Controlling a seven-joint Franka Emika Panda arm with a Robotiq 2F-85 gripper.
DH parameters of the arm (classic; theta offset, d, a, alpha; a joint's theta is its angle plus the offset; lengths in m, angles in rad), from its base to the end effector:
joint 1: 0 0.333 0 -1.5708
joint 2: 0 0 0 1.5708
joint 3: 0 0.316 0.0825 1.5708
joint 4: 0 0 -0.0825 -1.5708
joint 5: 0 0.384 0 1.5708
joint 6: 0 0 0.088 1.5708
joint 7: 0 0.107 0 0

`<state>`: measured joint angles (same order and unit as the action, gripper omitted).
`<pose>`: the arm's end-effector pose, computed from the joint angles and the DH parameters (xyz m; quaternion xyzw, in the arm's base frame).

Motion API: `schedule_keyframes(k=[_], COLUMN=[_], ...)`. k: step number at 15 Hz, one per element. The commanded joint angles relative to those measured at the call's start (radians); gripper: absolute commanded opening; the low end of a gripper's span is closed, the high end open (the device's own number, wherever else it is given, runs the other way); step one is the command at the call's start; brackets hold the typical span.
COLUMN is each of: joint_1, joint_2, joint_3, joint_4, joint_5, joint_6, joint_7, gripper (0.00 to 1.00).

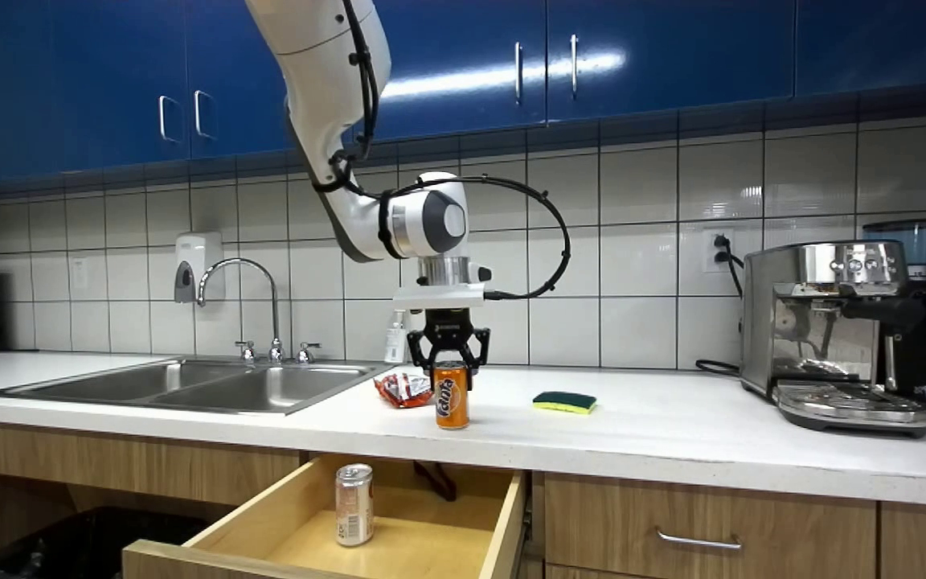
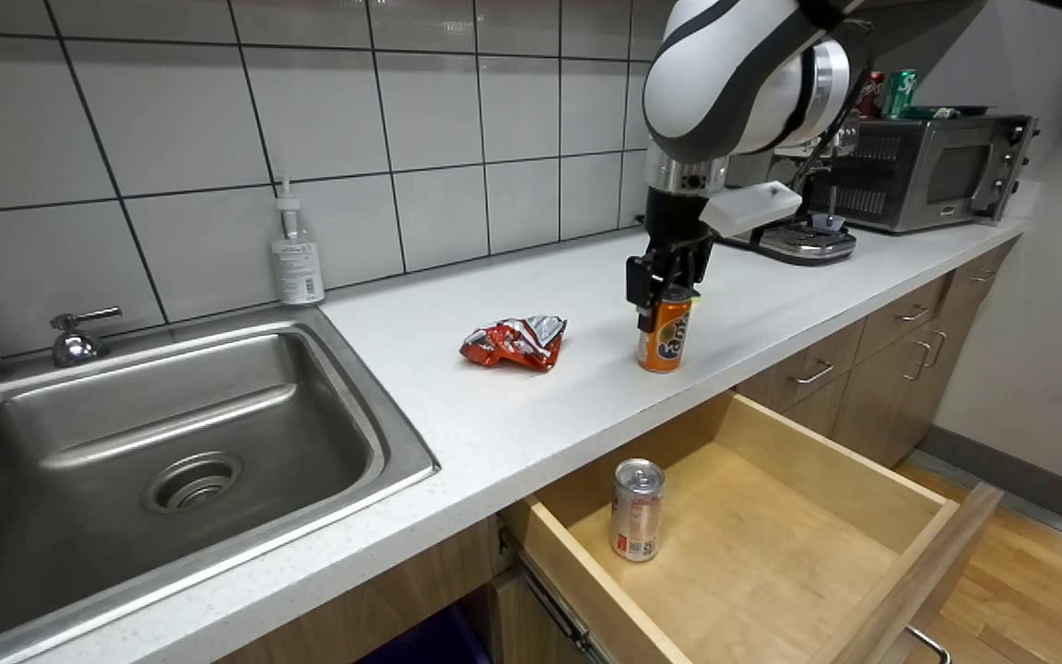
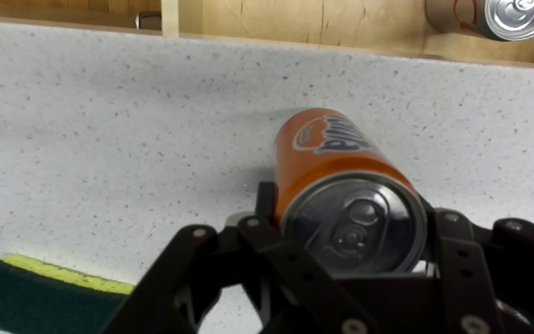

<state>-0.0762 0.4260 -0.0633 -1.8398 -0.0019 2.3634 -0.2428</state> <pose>0.6456 -0.0877 0.3067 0.9971 0.0557 0.0457 0.0227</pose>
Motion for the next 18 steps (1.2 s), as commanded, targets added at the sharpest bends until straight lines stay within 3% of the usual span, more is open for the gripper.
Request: schedule_keyframes(k=[1,11,18], joint_1=[0.019,0.055,0.062], joint_2=[-0.125,-0.328,-0.388], joint_3=[0.005,0.004,0.010], joint_4=[-0.148,-0.387,-0.505], joint_5=[-0.032,-0.056,-0.061], joint_6=[0.076,0.100,0.100], joint_7=[0.066,0.171,0.271], gripper=[0.38,0.38,0.38])
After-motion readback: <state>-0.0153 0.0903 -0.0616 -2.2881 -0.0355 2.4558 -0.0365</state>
